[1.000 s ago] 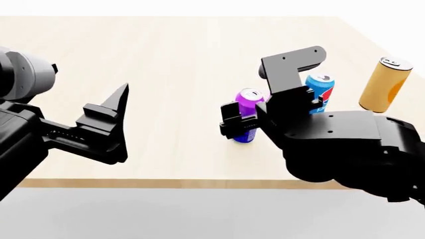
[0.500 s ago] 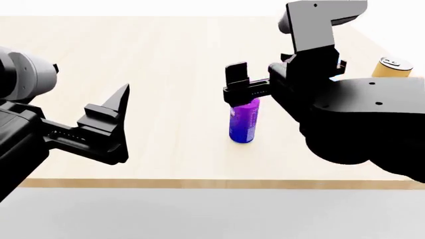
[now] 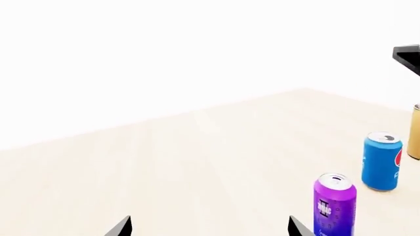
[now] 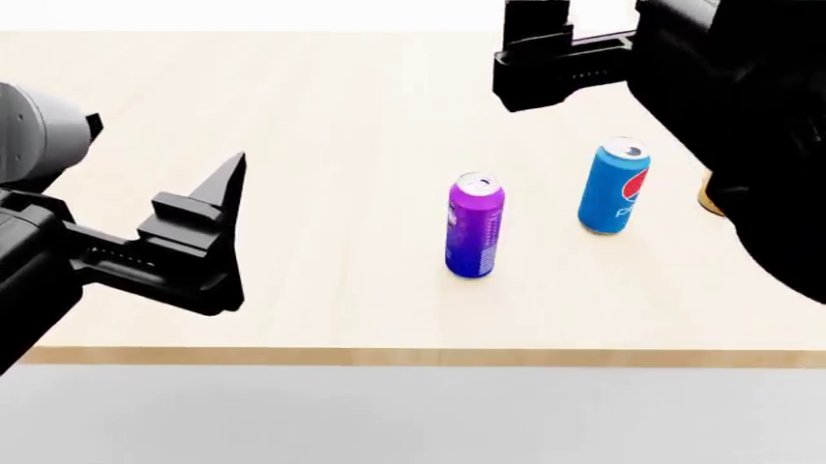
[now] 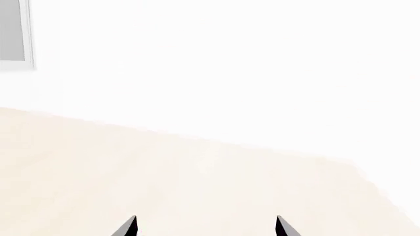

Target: Move the drinks to the dining counter.

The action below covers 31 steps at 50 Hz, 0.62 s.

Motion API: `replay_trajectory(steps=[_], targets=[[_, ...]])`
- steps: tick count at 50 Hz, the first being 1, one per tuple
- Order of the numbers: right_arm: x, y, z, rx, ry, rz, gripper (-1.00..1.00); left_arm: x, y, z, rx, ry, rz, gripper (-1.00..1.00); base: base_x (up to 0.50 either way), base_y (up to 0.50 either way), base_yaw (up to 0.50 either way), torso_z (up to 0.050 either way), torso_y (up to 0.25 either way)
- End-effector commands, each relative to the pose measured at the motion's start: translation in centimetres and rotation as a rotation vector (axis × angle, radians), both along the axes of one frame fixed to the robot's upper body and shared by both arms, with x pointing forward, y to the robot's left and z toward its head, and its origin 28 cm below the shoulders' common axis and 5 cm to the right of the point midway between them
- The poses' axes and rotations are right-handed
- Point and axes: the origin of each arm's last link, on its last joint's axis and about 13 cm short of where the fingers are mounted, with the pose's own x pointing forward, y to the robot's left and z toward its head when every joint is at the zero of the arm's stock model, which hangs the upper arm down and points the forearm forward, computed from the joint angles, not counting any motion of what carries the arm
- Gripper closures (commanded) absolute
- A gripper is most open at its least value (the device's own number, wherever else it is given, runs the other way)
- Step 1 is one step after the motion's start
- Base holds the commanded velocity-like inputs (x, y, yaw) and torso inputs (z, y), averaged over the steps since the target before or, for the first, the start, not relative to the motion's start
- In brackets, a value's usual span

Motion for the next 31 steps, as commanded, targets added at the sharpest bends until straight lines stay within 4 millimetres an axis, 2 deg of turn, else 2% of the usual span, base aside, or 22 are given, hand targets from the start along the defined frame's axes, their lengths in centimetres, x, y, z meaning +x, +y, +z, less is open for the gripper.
replay_trajectory(steps=[1,7,14,18,21,24,30,31], targets=[[-2.8,-1.0,2.8,-0.008,-0.107,-0.041,-1.0,-0.8,0.1,1.6,0.001,-0.043,0.007,-1.0,0.0,0.0,0.0,0.0,0.0],[-3.9,-1.5,4.7,-0.014,-0.158,-0.075,-1.0,-1.3,0.4,3.1,0.015,-0.083,0.029,-1.0,0.0,0.0,0.0,0.0,0.0],[-4.6,-2.5,6.6,-0.019,-0.2,-0.126,-1.0,-1.6,0.5,6.6,0.077,-0.189,0.115,-1.0,0.0,0.0,0.0,0.0,0.0],[-4.9,-2.9,7.6,-0.025,-0.227,-0.16,-1.0,-1.8,0.4,8.7,0.08,-0.208,0.103,-1.0,0.0,0.0,0.0,0.0,0.0],[-5.2,-3.3,8.5,-0.016,-0.249,-0.186,-1.0,-2.8,0.3,10.7,0.094,-0.256,0.106,-1.0,0.0,0.0,0.0,0.0,0.0],[-5.4,-3.6,9.2,-0.02,-0.264,-0.202,-1.0,-3.3,0.4,11.8,0.109,-0.274,0.116,-1.0,0.0,0.0,0.0,0.0,0.0],[-5.6,-4.6,10.7,-0.014,-0.294,-0.26,-1.0,-3.3,2.1,14.1,0.077,-0.302,0.201,-1.0,0.0,0.0,0.0,0.0,0.0],[-5.7,-4.8,10.9,-0.02,-0.302,-0.278,-1.0,-3.2,2.6,14.4,0.111,-0.339,0.294,-1.0,0.0,0.0,0.0,0.0,0.0]])
